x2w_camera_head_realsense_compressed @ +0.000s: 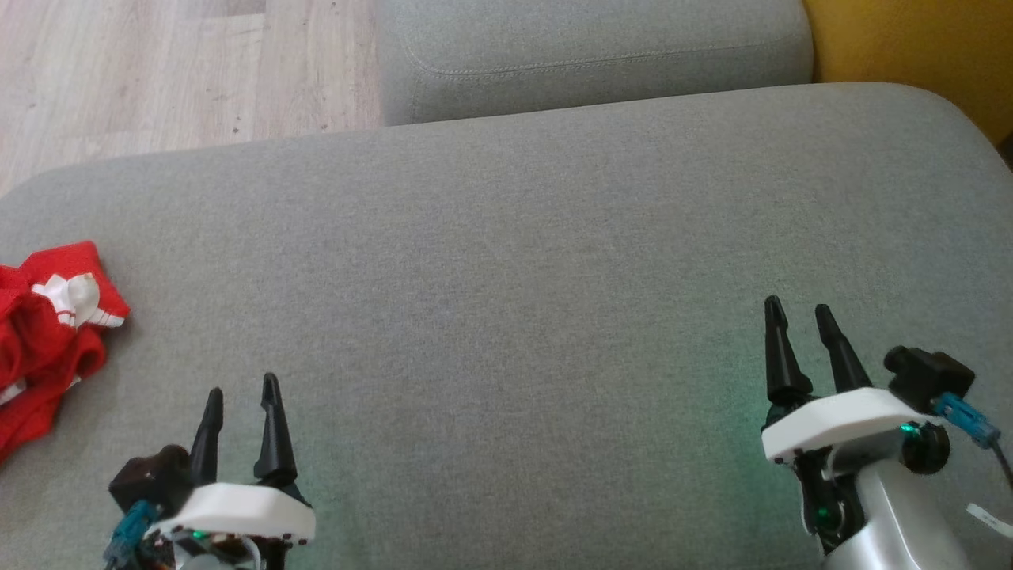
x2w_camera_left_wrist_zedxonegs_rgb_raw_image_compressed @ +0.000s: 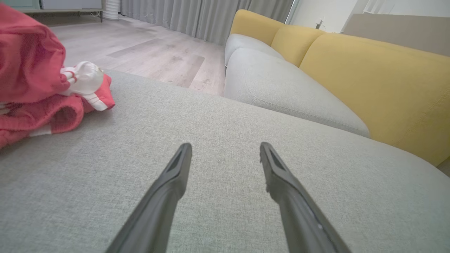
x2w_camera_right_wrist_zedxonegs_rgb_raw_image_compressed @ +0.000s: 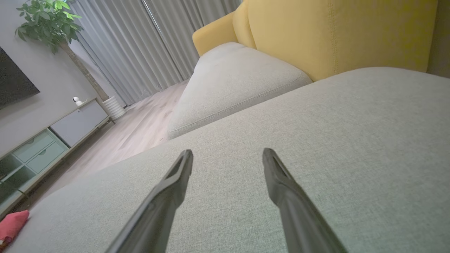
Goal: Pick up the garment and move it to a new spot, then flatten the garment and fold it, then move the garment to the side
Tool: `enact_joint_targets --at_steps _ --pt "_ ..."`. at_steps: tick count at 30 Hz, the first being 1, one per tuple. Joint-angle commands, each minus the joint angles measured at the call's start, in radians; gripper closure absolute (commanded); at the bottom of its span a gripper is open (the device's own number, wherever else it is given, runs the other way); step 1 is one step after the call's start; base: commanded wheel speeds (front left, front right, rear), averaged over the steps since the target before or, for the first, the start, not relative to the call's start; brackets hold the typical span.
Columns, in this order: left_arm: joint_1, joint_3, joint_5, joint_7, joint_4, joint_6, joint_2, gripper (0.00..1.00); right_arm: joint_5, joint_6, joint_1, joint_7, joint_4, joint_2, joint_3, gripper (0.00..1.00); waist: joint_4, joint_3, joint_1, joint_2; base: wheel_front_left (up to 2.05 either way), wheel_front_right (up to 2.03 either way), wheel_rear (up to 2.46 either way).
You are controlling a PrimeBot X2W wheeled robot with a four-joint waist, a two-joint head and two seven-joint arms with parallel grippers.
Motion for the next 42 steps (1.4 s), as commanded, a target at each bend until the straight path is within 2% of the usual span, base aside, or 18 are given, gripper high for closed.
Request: enact_joint_targets --at_steps 1,31,42 --pt "-0.058 0.023 0.04 -0.021 -0.027 0.004 0.022 0.0 -0.04 0.006 -0.058 -0.023 -0.023 -0.011 0.024 0.0 0.0 0.001 -0.0001 0.0 0.0 0.0 0.0" --pt "-0.062 0.049 0.381 -0.107 0.031 0.03 0.013 0.0 -0.387 0.008 -0.086 -0.108 0.041 -0.001 0.058 0.0 -0.008 -0.003 -0.0001 0.0 0.0 0.0 0.0" --pt "-0.053 0.099 0.376 -0.109 0.037 0.04 -0.006 0.0 -0.389 0.008 -0.07 -0.111 0.034 0.009 -0.002 0.0 -0.003 0.0 -0.0001 0.0 0.0 0.0 0.0"
